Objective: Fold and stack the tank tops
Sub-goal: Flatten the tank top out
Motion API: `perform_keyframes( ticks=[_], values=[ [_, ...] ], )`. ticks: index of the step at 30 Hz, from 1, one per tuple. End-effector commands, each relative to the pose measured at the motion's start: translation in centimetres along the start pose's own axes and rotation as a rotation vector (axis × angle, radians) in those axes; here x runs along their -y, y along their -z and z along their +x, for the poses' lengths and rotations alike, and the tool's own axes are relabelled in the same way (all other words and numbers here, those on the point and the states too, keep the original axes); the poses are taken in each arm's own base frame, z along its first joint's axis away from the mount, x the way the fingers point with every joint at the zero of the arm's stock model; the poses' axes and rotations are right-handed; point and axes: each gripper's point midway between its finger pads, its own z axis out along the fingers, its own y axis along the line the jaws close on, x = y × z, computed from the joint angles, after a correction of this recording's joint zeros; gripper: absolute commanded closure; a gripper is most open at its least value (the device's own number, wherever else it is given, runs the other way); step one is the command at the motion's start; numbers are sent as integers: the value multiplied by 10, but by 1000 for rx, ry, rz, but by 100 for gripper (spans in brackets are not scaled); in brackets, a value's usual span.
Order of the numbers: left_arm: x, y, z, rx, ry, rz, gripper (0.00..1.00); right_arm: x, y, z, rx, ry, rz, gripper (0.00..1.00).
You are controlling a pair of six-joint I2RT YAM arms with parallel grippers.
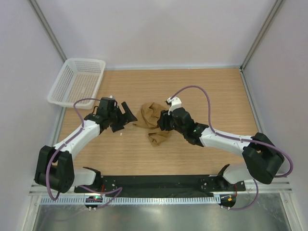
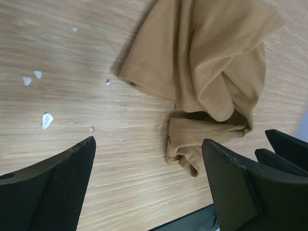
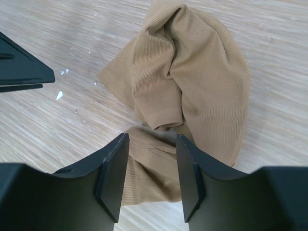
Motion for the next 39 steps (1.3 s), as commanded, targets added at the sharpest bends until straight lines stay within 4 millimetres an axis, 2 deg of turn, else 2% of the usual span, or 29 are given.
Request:
perform_keyframes(
  ticks=[1,3,4,5,6,8,11,13,14,16,17,18,20,21,24,25,26,27,28,29,30,33,34,36,37,39],
  values=[
    [29,4,-14,59,-33,135,9,11,15,-3,-51,-101,175,50],
    [29,5,-16,100,-42,160,9,19,19,2,-63,-127,236,48],
    [34,5,-23,151,-50,191,9,22,19,9,-92,-131,258,47],
    [25,1,-17,159,-57,184,9,23,19,13,-105,-137,273,46],
    [36,6,-23,217,-91,234,9,28,19,16,-107,-152,308,44],
    [29,2,-19,253,-137,223,9,36,19,28,-146,-155,368,37],
    [30,1,-18,280,-203,253,9,42,14,39,-163,-168,402,36],
    [31,2,-20,300,-239,269,9,42,9,35,-158,-157,412,36],
    [30,1,-17,293,-243,272,9,42,7,36,-167,-147,417,49],
    [34,1,-14,287,-252,298,9,44,4,31,-170,-125,442,64],
    [36,2,-12,282,-257,309,9,47,5,26,-155,-114,462,90],
    [38,3,-11,280,-262,318,9,49,10,17,-132,-113,475,99],
    [38,3,-10,278,-271,320,9,54,22,8,-115,-106,499,99],
    [42,4,-7,269,-281,333,9,56,34,-7,-66,-115,511,99],
    [56,4,1,237,-310,338,9,69,61,-20,-27,-110,550,99],
    [57,3,7,209,-311,319,9,69,77,-33,16,-126,540,99],
    [71,7,7,202,-307,337,9,73,84,-31,18,-112,540,99],
    [74,3,23,148,-318,324,9,70,87,-31,18,-107,510,99],
    [88,6,21,156,-320,331,9,68,90,-30,28,-99,480,99],
    [92,5,24,142,-306,322,8,66,97,-36,48,-76,447,99],
    [90,-2,38,94,-309,283,9,65,100,-37,60,-75,435,99],
    [99,-13,38,73,-292,243,11,73,110,-37,72,-57,460,99],
    [100,-26,39,48,-289,211,13,76,112,-35,64,-48,470,99],
    [105,-37,41,7,-296,190,16,77,115,-37,66,-38,471,99],
    [96,-51,50,-38,-297,143,18,76,116,-38,70,-37,467,99],
    [91,-61,59,-72,-317,97,20,80,117,-40,73,-34,485,99]
  ],
)
